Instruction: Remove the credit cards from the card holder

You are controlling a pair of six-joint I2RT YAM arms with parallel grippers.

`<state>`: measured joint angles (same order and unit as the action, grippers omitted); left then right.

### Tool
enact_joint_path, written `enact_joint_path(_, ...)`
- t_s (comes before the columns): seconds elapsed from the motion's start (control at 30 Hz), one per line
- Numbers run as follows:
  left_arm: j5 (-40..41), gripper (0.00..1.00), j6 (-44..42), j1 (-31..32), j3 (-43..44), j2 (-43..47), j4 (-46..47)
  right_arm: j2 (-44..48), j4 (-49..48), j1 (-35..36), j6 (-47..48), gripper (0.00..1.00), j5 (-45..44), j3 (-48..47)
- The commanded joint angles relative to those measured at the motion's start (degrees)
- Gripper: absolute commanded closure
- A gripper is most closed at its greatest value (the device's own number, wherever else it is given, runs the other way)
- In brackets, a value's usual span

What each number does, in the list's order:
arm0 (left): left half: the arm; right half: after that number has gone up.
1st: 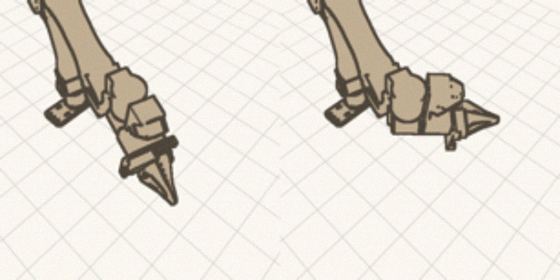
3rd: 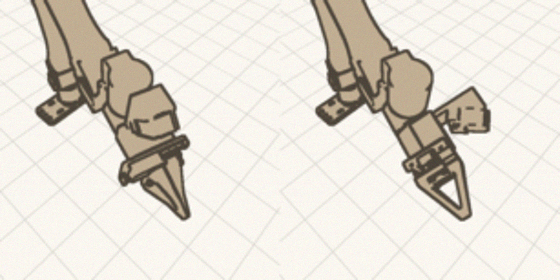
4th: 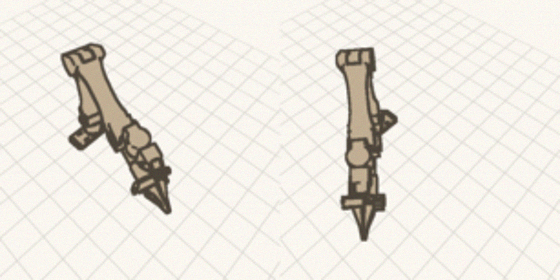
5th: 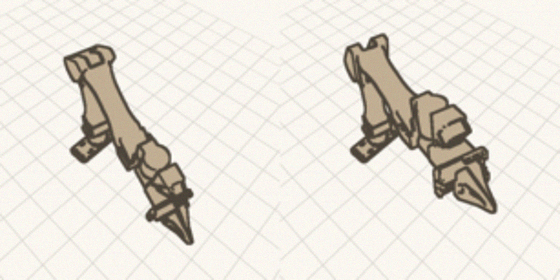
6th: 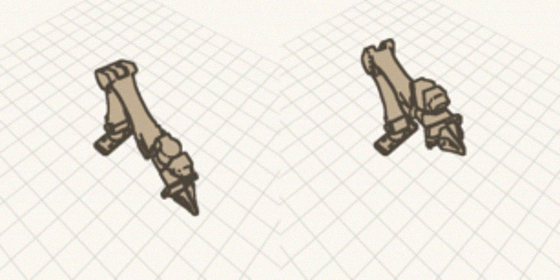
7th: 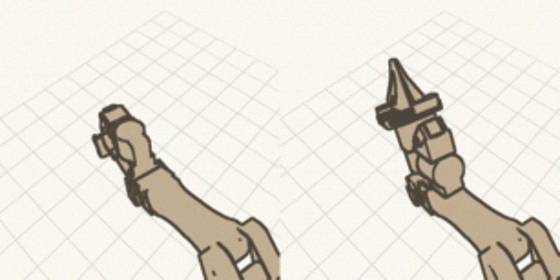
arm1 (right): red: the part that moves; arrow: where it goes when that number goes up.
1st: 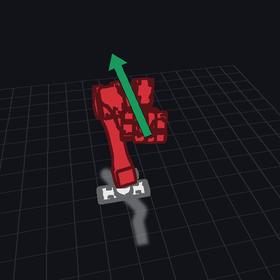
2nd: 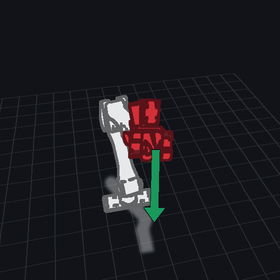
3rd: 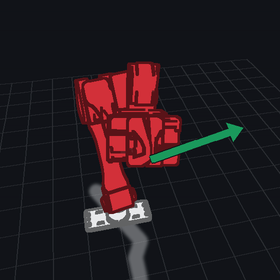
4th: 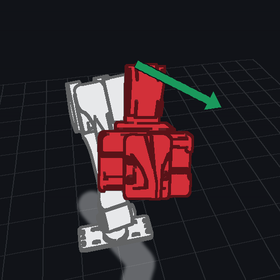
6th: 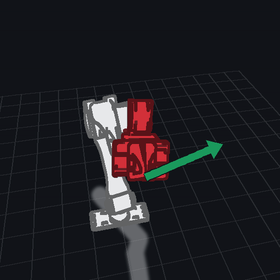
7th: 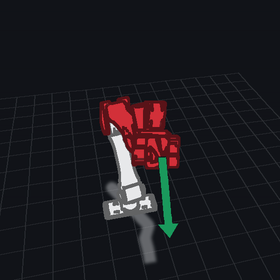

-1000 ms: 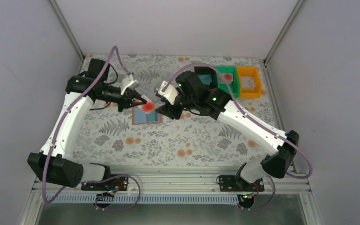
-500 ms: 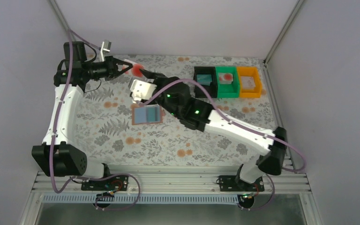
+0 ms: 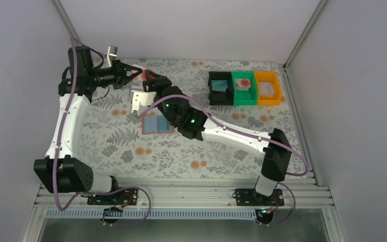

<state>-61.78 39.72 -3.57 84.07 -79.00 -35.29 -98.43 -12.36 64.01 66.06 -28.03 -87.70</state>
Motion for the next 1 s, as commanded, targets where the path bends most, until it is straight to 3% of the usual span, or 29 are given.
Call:
enact_joint_path(0.0,-0.7,0.98,2.4,0.2,-0.8,1.2,1.2,-2.6,-5.0,-0.1,6.0,0.51,-4.4,-0.6)
enact_joint_path(0.1,-0.7,0.98,2.3,0.5,-1.3,1.7,1.6,-2.9,-4.8,-0.3,6.4,0.52,-4.9,-0.9)
enact_joint_path(0.47,-0.5,0.98,2.1,0.5,-2.5,2.0,2.7,-2.6,-0.7,2.6,5.7,0.4,-3.8,1.0)
enact_joint_path(0.97,-1.2,0.97,3.3,0.5,-4.9,1.8,4.0,-2.9,-2.7,-0.3,4.3,0.48,-5.8,1.2)
